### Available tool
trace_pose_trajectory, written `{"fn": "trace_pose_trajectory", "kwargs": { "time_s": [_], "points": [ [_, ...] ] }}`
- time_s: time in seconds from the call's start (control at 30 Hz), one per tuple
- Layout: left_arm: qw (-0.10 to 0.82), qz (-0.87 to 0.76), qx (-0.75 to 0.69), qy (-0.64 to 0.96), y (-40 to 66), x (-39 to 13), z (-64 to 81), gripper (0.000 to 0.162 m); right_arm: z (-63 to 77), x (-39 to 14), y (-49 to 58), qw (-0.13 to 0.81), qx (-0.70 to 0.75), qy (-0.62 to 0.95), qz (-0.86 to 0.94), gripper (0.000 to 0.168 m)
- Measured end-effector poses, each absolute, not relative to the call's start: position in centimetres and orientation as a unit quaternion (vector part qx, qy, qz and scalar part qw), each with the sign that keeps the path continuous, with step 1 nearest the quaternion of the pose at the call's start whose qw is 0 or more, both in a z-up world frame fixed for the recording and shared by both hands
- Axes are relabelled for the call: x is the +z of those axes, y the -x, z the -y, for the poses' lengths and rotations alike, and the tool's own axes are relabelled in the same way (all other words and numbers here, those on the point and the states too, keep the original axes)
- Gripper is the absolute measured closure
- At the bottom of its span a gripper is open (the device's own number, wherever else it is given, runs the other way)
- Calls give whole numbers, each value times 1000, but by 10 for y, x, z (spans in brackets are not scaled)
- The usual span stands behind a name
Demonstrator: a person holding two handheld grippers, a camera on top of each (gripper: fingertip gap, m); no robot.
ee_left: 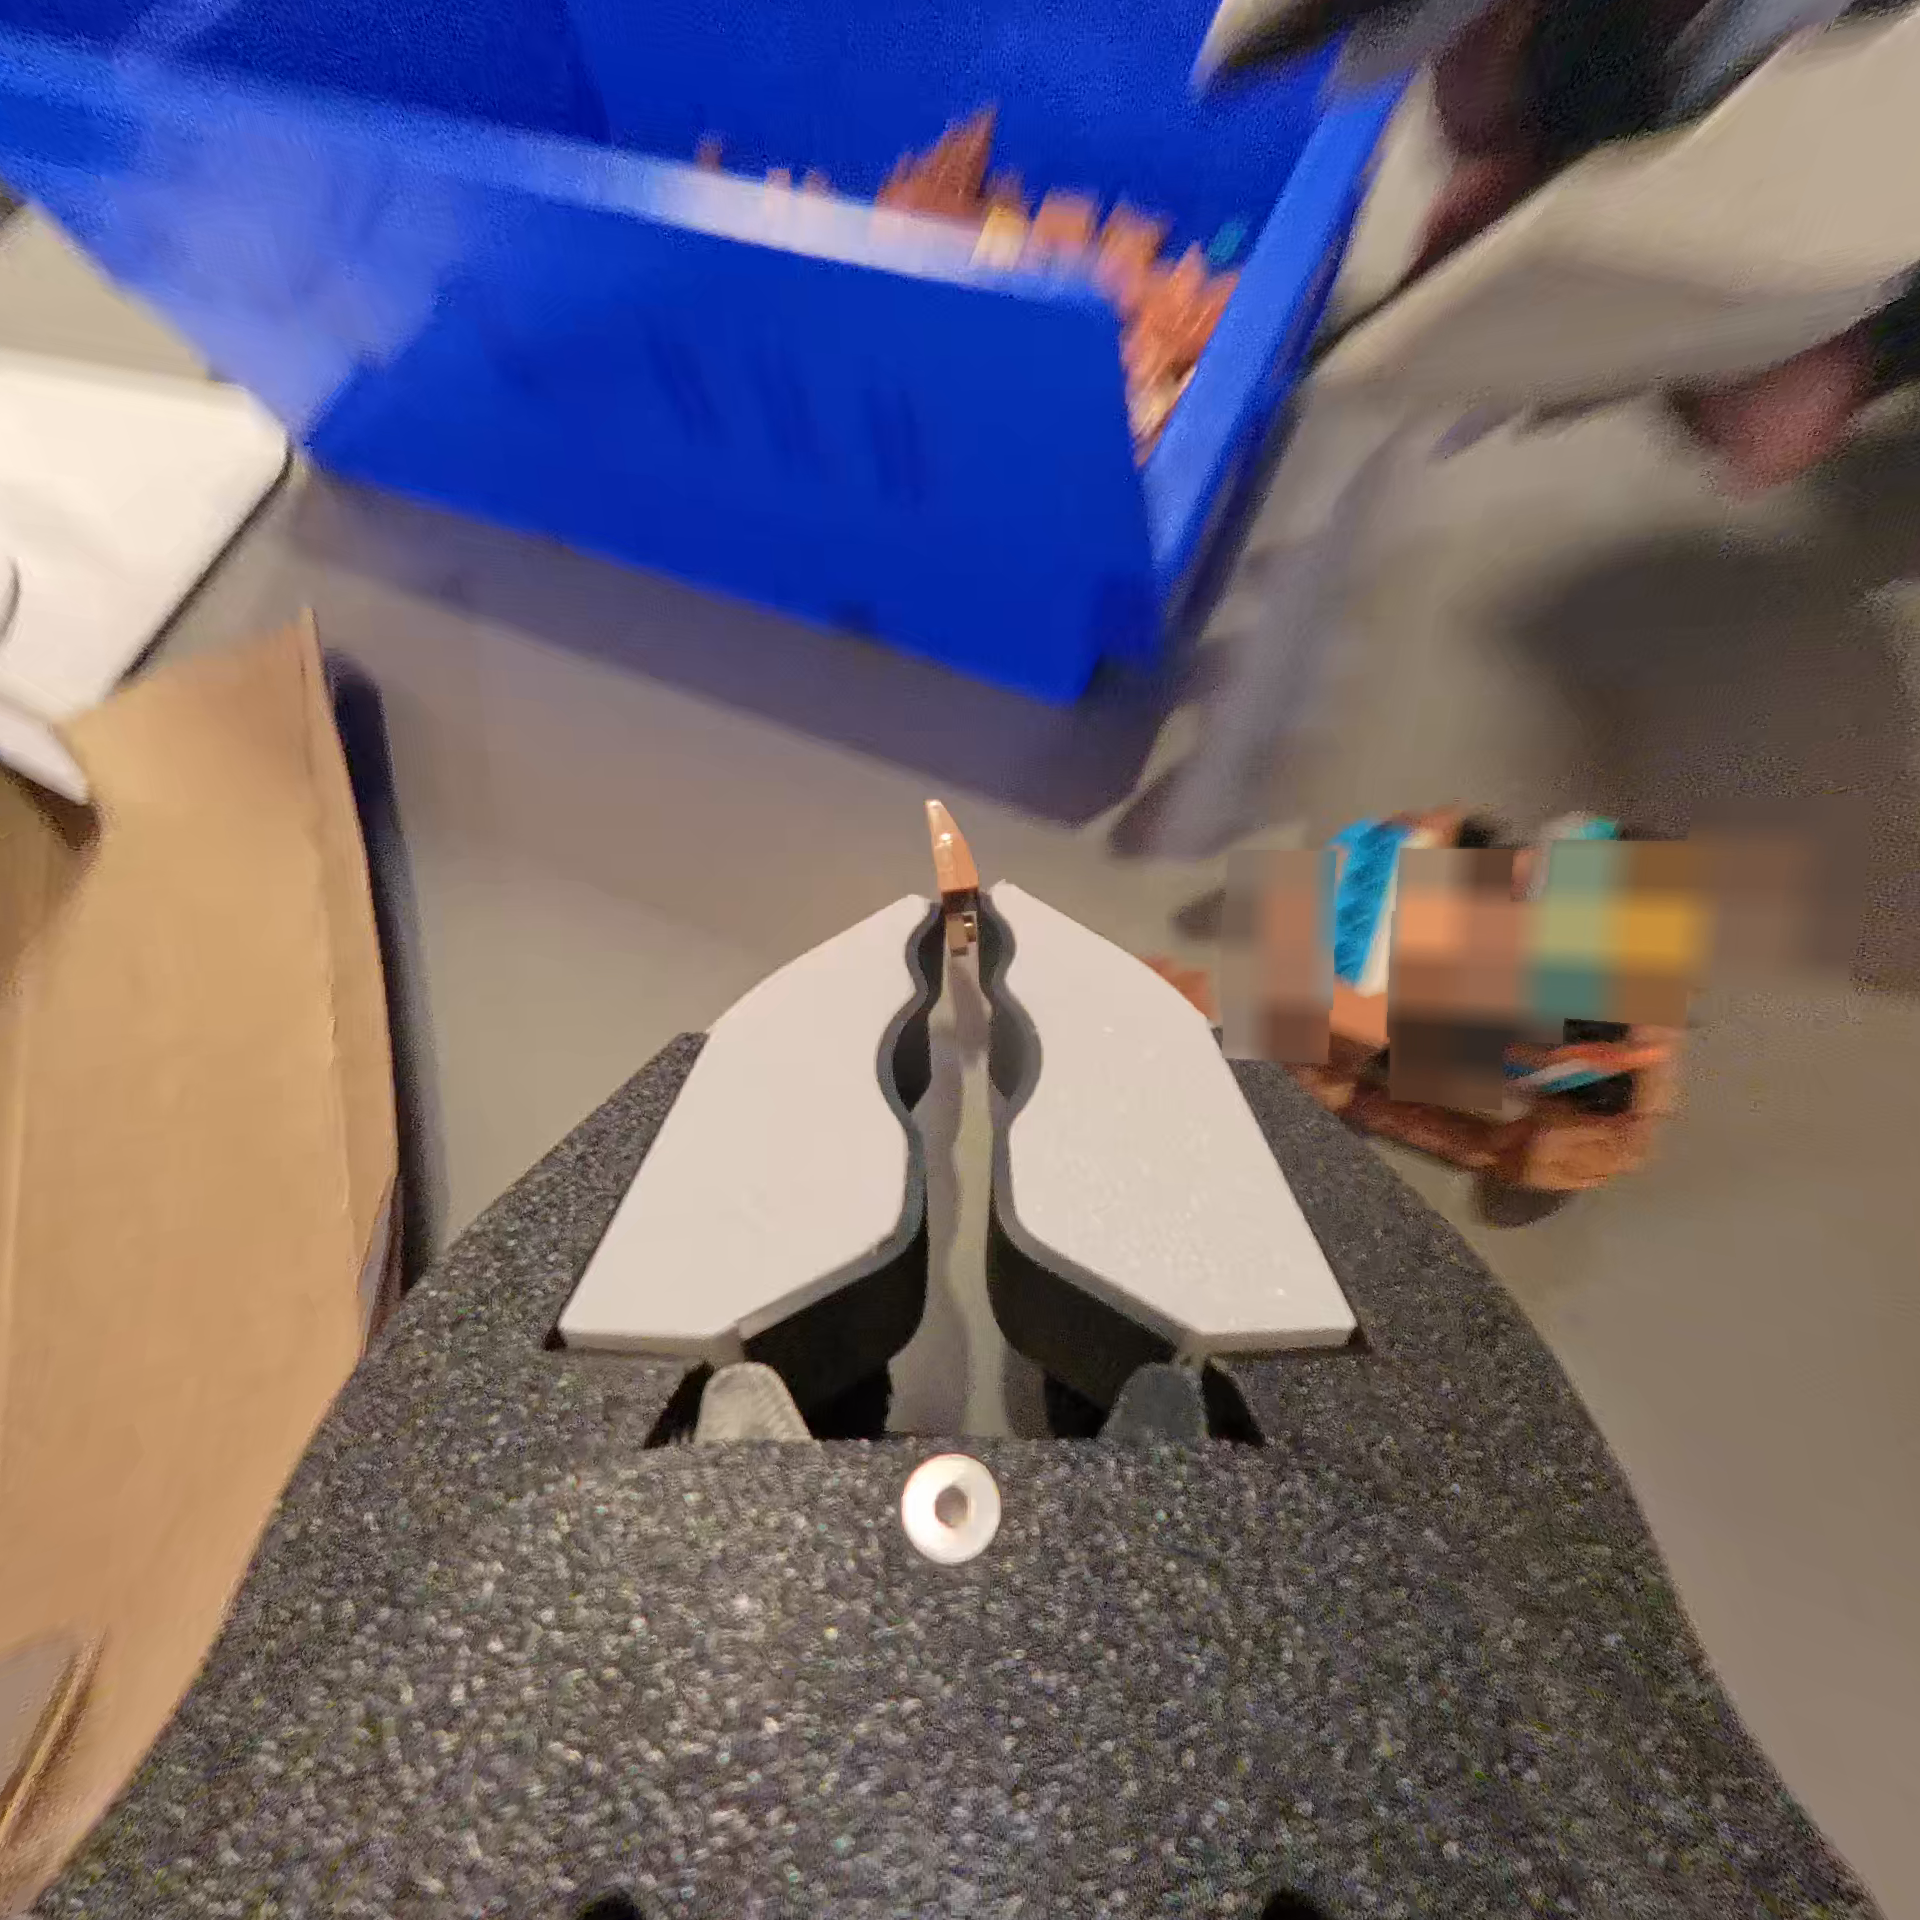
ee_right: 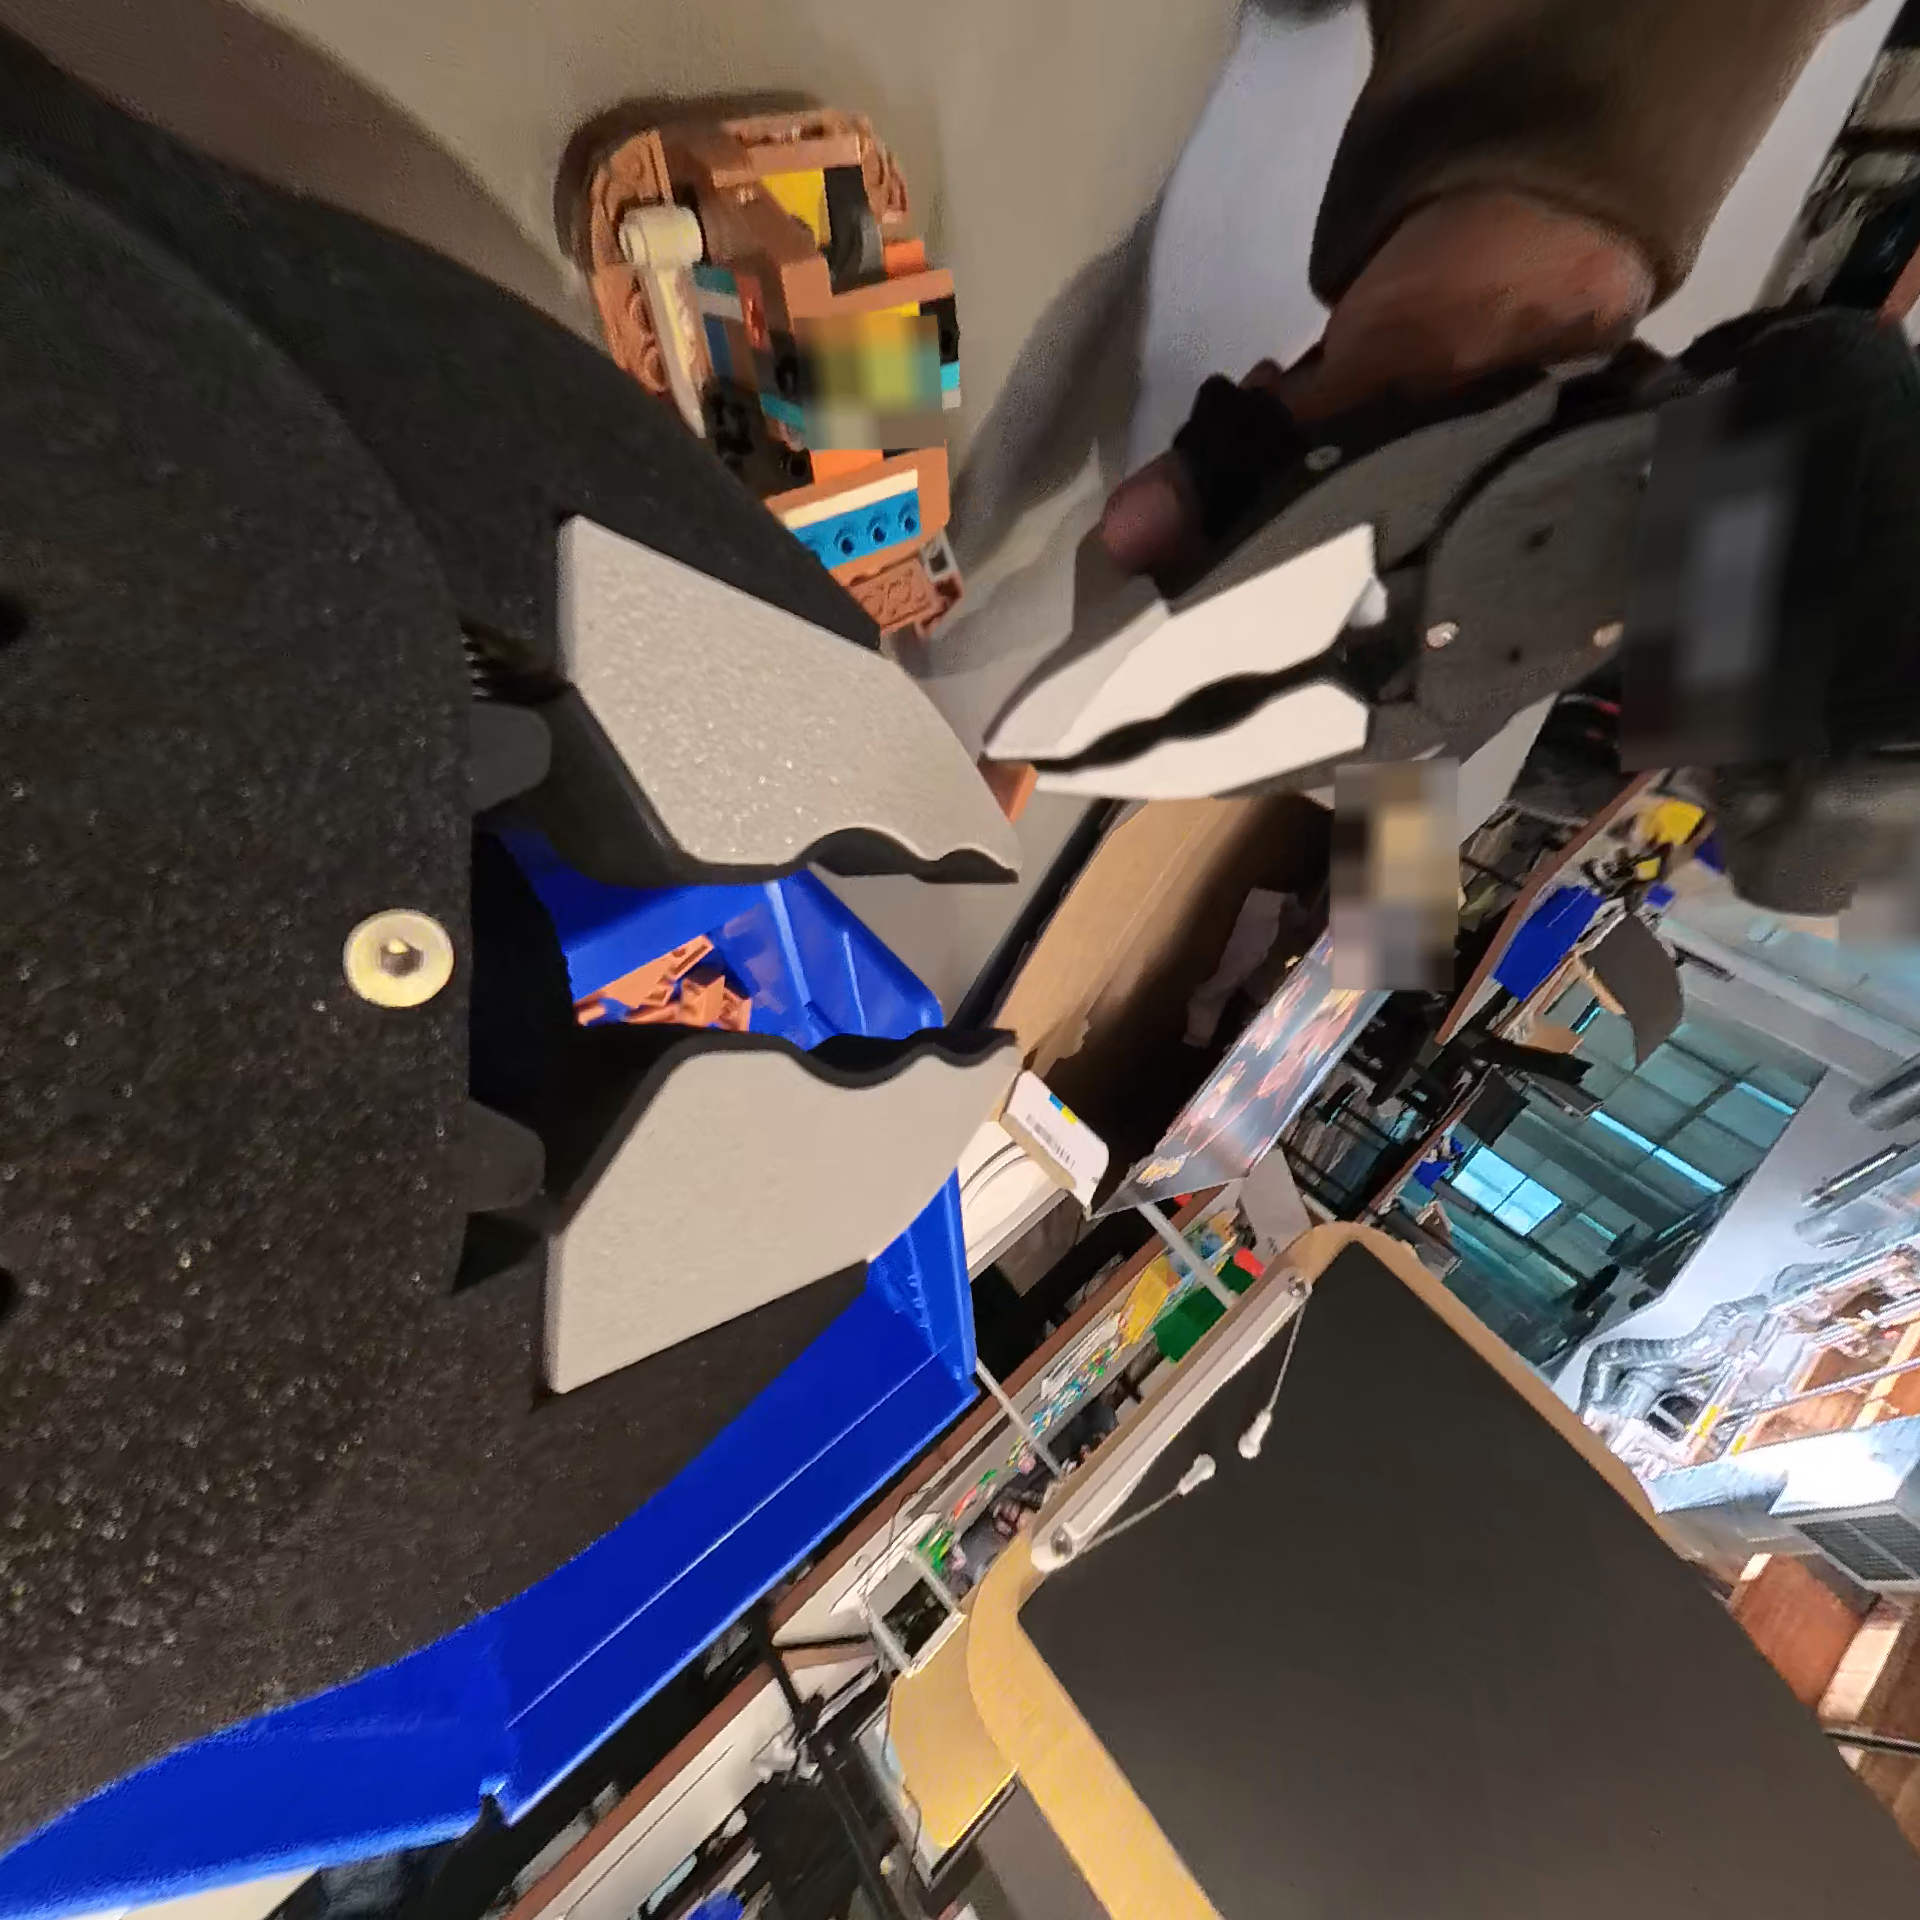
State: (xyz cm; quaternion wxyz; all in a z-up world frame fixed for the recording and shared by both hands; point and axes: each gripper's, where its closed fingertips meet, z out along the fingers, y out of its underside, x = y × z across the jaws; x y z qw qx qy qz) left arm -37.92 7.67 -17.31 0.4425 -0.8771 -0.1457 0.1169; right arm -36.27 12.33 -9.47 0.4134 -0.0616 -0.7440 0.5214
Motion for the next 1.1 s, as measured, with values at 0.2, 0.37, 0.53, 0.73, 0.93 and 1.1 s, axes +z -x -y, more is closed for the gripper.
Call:
{"fn": "trace_pose_trajectory", "kwargs": {
  "time_s": [0.2, 0.37, 0.53, 0.73, 0.93, 1.1],
  "points": [
    [592, 91, 0, 800, 333, -107, -107, 156, -117, -82, 344, 334, 593, 42, 731, 143],
    [653, 166, -165, 721, 323, -87, -115, 156, -116, -81, 332, 423, 541, -77, 723, 141],
    [622, 205, -229, 720, 321, -99, -115, 157, -116, -95, 331, 509, 444, -177, 716, 136],
    [554, 187, -208, 784, 306, -119, -120, 157, -110, -116, 325, 517, 394, -236, 722, 144],
    [585, 188, -168, 771, 316, -108, -121, 154, -116, -108, 343, 485, 433, -121, 750, 152],
    [619, 231, -143, 737, 335, -98, -115, 147, -121, -101, 354, 462, 470, -34, 752, 152]
  ]
}}
